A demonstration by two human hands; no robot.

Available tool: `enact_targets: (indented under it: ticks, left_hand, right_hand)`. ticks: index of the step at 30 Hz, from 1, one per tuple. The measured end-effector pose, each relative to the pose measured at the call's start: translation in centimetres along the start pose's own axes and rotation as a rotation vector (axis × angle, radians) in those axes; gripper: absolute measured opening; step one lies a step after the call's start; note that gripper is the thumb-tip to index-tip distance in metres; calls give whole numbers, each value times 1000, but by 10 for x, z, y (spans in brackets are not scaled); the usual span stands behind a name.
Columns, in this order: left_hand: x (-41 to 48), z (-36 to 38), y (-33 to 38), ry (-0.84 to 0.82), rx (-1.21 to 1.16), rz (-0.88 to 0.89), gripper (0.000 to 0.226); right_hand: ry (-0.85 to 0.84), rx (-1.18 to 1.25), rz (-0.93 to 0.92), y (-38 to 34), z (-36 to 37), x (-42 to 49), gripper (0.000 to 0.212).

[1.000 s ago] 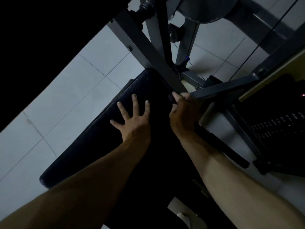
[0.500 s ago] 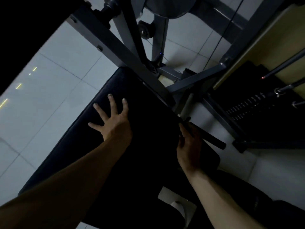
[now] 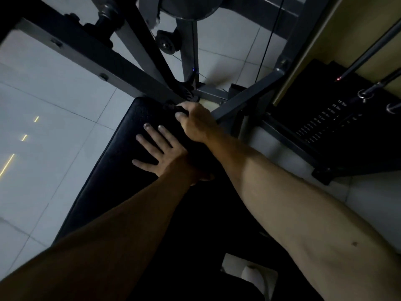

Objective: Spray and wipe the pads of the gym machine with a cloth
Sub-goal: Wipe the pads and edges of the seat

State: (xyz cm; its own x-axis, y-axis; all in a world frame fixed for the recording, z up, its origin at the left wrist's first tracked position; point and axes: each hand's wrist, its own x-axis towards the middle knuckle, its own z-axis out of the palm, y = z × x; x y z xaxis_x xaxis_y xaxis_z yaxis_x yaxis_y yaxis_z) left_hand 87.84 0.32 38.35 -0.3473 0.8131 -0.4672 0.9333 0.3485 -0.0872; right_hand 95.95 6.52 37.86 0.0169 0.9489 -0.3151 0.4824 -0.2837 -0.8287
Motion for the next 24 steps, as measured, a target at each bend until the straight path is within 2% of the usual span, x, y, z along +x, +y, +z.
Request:
enact_targets:
  ticks: [1, 2, 5, 8, 10, 12, 14, 16, 18, 21, 24]
  left_hand:
    - [2, 4, 0, 2, 6, 0, 167]
    - [3, 7, 2, 27, 1, -1, 162]
    - [-5, 12, 6, 176, -14, -2, 130]
    - [-6, 14, 8, 212, -18, 13, 122]
    - [-2, 17, 7, 180, 2, 7, 131]
    - [3, 16, 6, 123, 27, -10, 145]
    - [6, 14, 7, 51, 75, -25, 164]
    - [8, 11, 11, 29, 103, -55, 178]
    - [5, 5, 13, 30, 96, -78, 183]
    - [1, 0, 14, -34, 122, -74, 193]
    - [-1, -6, 13, -57, 135, -44, 191]
  right_hand:
    - [-43, -4, 5, 9, -8, -2, 36]
    - [-85, -17, 17, 20, -18, -7, 35]
    - [-208, -42, 124, 58, -53, -31, 26]
    - [-275, -49, 228, 88, -73, -51, 13]
    - [-226, -13, 212, 89, -66, -43, 17]
    - [-178, 47, 101, 74, -51, -22, 24]
    - [-173, 54, -26, 54, -40, -5, 29]
    - [-206, 67, -59, 52, -35, 5, 30]
    - [-254, 43, -35, 68, -44, -4, 30]
    - [-345, -6, 95, 110, -72, -34, 21]
    - [-434, 56, 213, 135, -94, -61, 17]
